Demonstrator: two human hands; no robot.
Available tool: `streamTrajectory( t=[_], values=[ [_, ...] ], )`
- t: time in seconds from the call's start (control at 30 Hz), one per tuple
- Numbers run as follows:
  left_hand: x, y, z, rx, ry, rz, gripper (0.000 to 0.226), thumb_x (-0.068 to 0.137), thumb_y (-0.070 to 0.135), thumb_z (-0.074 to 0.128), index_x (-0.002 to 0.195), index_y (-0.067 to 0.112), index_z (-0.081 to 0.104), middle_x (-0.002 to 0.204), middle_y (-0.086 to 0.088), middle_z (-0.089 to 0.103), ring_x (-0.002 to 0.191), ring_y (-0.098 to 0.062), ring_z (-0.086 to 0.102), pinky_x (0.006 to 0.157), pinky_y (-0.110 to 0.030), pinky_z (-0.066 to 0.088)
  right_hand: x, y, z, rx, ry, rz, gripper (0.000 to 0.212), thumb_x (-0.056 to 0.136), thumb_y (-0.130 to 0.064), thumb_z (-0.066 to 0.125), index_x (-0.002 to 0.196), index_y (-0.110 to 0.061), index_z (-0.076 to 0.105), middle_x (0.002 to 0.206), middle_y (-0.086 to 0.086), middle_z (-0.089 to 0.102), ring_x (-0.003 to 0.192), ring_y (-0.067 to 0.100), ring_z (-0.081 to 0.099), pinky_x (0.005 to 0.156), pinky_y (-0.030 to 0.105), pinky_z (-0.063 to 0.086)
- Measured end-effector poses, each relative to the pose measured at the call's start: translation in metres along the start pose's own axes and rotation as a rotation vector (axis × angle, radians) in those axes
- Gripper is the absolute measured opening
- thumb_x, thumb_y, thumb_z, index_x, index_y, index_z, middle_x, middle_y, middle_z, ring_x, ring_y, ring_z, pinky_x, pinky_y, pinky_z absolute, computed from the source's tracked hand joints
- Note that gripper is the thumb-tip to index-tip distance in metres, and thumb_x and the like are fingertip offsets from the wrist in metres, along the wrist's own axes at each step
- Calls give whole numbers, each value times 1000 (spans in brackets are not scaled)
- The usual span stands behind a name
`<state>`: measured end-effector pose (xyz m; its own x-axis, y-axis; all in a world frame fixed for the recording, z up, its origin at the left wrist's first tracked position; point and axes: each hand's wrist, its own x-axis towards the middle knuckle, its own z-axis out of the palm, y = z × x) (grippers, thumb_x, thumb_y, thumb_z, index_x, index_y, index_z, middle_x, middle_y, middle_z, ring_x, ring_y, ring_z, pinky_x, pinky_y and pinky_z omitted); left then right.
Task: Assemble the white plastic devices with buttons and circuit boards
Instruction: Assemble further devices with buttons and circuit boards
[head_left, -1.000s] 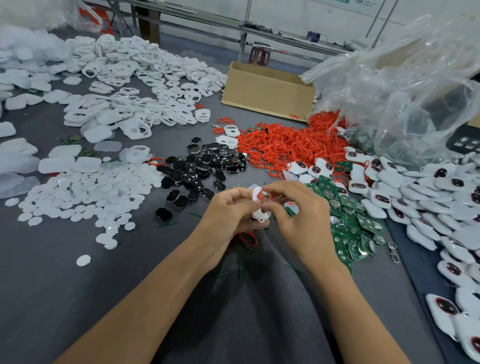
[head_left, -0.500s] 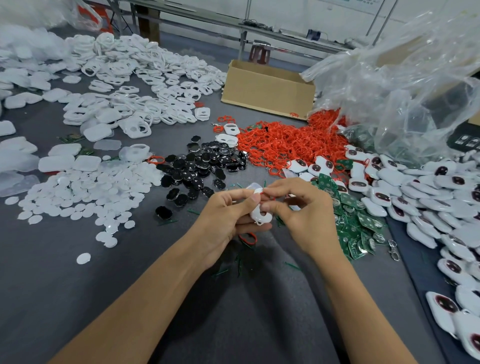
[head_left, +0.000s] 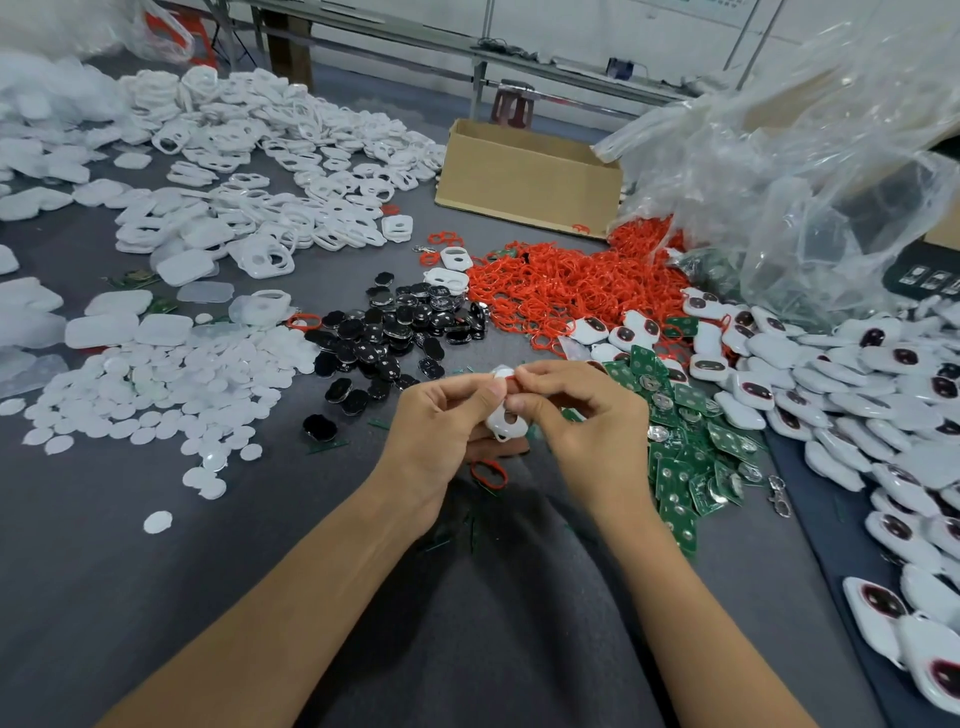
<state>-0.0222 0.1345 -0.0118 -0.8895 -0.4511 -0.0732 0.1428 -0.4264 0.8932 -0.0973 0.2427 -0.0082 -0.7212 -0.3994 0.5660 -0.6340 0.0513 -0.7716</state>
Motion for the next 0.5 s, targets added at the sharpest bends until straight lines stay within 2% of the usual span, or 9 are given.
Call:
streamTrajectory(
  t=[0.17,0.27,0.37,0.5],
  values=[
    [1,4,-1,-48,-34,-45,15,88,10,59,91,1,71,72,-8,71,63,-16,68,59,-31,60,-1,0,-2,-16,23,-50,22,68,0,78,83,-16,73,89,-11,68,83,1,65,77,19,51],
    [2,6,-2,-82,-57,-82,17,83,14,61,87,0,70,70,-7,69,62,-15,67,66,-34,61,-2,0,-1,-37,26,-79,22,70,1,78,84,-15,72,90,-12,67,83,-2,65,78,15,50],
    [2,6,-3,-98,-82,-94,27,77,18,62,93,-4,68,76,-9,68,66,-17,65,65,-33,61,-1,0,-1,-34,20,-72,21,71,2,77,86,-11,72,90,-12,68,76,-2,65,74,13,48],
    [1,7,-4,-145,-133,-116,31,74,20,65,94,-3,69,79,-8,70,66,-16,67,61,-29,59,-1,-2,-5,-18,11,-107,17,73,-1,76,90,-6,72,91,-7,71,73,1,67,73,17,51]
  ],
)
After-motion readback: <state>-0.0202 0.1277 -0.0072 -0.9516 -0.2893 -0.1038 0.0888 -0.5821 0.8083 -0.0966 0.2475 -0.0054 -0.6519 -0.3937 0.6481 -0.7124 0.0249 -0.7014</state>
